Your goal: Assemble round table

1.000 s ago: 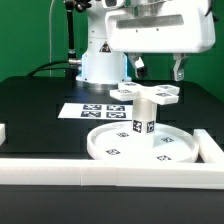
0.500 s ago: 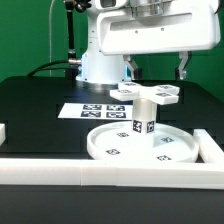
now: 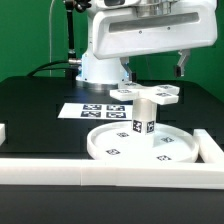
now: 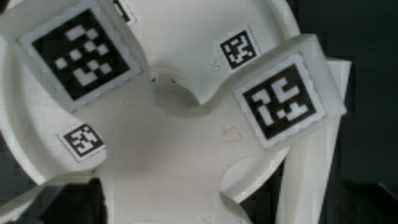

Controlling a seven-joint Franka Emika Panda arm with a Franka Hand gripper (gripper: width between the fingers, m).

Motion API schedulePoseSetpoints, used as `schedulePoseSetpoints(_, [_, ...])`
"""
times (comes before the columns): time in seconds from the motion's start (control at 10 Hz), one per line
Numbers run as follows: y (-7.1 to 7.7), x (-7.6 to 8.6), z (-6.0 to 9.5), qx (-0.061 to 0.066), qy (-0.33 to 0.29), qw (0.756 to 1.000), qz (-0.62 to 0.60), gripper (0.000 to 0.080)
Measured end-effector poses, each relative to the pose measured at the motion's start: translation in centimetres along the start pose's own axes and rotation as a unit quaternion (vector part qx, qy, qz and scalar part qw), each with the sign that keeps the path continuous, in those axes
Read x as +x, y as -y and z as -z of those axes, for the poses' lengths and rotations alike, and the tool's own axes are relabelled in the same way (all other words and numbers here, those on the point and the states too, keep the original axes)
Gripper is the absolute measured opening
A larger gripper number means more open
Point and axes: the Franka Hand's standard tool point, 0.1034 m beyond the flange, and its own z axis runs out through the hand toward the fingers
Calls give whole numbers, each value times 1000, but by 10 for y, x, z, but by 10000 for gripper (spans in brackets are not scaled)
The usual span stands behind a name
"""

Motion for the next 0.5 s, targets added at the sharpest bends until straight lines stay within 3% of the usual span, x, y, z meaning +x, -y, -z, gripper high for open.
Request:
schedulePoseSetpoints(0.4, [-3, 0, 0, -1, 1, 991, 137, 648])
schedulePoseSetpoints(0.5, [-5, -1, -1, -4, 4, 977, 212, 648])
